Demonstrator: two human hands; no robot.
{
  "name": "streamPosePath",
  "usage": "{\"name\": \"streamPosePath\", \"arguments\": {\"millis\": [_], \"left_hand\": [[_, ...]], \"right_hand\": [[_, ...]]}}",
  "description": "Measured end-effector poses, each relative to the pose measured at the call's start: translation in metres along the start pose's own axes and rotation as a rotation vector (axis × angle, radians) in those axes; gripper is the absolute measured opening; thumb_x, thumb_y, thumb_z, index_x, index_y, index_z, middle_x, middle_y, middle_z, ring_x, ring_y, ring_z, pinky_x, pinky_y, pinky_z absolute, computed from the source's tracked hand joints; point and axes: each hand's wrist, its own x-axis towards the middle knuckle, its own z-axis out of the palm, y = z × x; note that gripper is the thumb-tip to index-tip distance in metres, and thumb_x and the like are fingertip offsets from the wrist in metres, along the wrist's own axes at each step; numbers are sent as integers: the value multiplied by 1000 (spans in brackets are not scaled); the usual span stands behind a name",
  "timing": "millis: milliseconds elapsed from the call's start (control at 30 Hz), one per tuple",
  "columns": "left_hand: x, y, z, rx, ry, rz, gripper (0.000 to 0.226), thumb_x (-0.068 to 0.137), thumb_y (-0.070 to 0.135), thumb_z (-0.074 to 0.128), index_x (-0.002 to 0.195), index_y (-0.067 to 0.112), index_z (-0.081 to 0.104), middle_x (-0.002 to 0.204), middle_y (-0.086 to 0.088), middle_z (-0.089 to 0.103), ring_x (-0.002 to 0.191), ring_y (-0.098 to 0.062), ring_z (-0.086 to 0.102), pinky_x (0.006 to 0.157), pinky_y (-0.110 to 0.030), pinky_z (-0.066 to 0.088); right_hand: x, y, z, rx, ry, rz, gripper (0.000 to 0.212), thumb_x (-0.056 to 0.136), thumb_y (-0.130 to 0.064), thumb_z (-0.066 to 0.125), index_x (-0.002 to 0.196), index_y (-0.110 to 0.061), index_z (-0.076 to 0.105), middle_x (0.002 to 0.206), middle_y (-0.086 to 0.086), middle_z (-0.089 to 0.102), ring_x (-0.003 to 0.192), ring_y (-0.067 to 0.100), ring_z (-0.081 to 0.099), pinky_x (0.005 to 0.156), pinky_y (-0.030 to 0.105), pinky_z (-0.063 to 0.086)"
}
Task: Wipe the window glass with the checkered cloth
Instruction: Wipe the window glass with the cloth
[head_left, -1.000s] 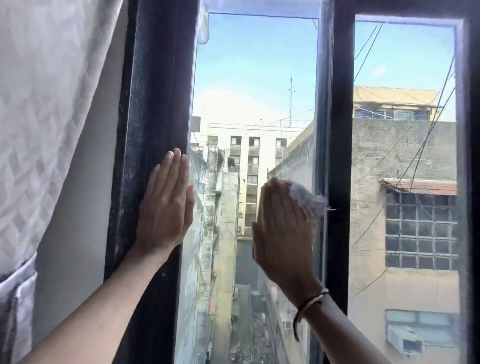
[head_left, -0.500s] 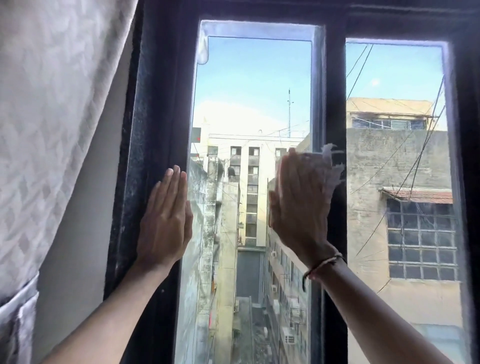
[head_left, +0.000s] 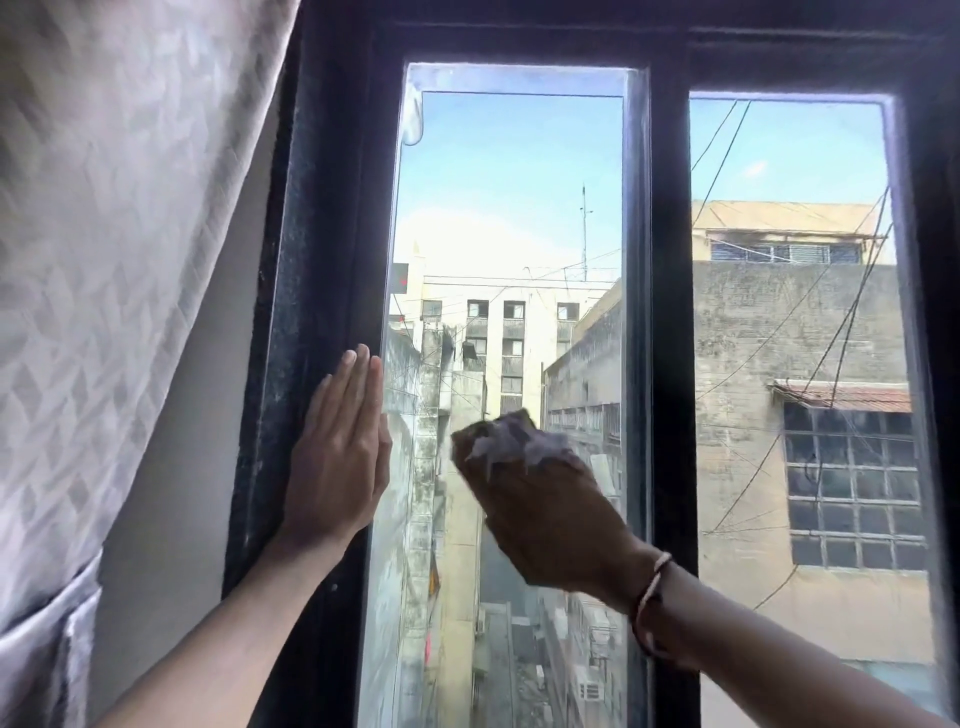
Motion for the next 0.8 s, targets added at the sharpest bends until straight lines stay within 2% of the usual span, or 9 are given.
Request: {"name": "streamPosePath", "arguments": {"millis": [67, 133, 167, 233, 300, 400, 533, 633, 800], "left_hand": [[0, 0, 0, -9, 1, -2, 54, 105, 10, 40, 156, -5, 32, 166, -23, 34, 157, -36, 31, 129, -53, 33], [1, 1, 0, -24, -7, -8, 54, 105, 11, 39, 156, -5, 32, 165, -24, 33, 157, -37, 30, 129, -54, 32], [1, 2, 0, -28, -15, -10, 54, 105, 11, 39, 156, -5, 31, 166, -24, 33, 157, -36, 29, 129, -54, 32], [0, 1, -1, -22, -18, -12, 54, 106, 12, 38, 157, -4, 30, 167, -23, 31, 158, -35, 28, 130, -54, 31], [-2, -1, -1, -19, -11, -15, 54, 106, 12, 37, 157, -3, 30, 167, -22, 32, 158, -35, 28, 130, -54, 31], [-4, 0, 2, -11, 19, -4, 55, 106, 12, 38, 157, -3, 30, 167, -21, 32, 158, -34, 28, 130, -52, 30], [-1, 3, 5, 0, 41, -16, 54, 105, 12, 39, 156, -4, 33, 166, -22, 35, 157, -34, 31, 128, -54, 34], [2, 0, 5, -1, 50, -15, 55, 104, 12, 38, 157, -4, 32, 166, -21, 34, 157, -34, 30, 128, -54, 34], [7, -3, 3, -6, 48, -61, 56, 105, 11, 34, 157, -6, 28, 168, -23, 28, 159, -34, 23, 133, -50, 24]], "right_hand": [[22, 37, -15, -86, 139, 227, 57, 96, -23, 45, 149, -4, 41, 141, 15, 50, 125, 35, 49, 122, 58, 39], [35, 52, -22, -92, 213, 380, 66, 104, -33, 42, 162, -2, 36, 174, 13, 32, 160, 32, 32, 140, 44, -5], [30, 41, -19, -74, 182, 342, 70, 103, -36, 43, 163, -3, 34, 177, 12, 27, 165, 33, 25, 139, 45, -11], [-5, 1, -2, -8, 36, 137, 68, 88, -36, 52, 148, -6, 47, 155, 15, 49, 146, 41, 43, 132, 67, 21], [-36, -24, -2, 11, -115, -66, 64, 79, -37, 56, 136, -10, 46, 126, 11, 50, 114, 34, 51, 98, 60, 50], [-7, 21, -16, -68, 43, 56, 58, 91, -28, 53, 143, -5, 42, 117, 16, 50, 102, 30, 47, 86, 53, 50], [83, 104, -48, -178, 296, 469, 64, 102, -42, 51, 148, 3, 49, 158, 29, 50, 153, 36, 43, 130, 60, 29], [126, 98, -49, -142, 308, 432, 68, 103, -44, 38, 151, 3, 49, 163, 25, 49, 157, 35, 40, 137, 54, 21], [92, 19, -11, -79, 198, 126, 75, 98, -38, 46, 161, 0, 38, 171, 24, 37, 163, 37, 28, 137, 54, 15]]}}
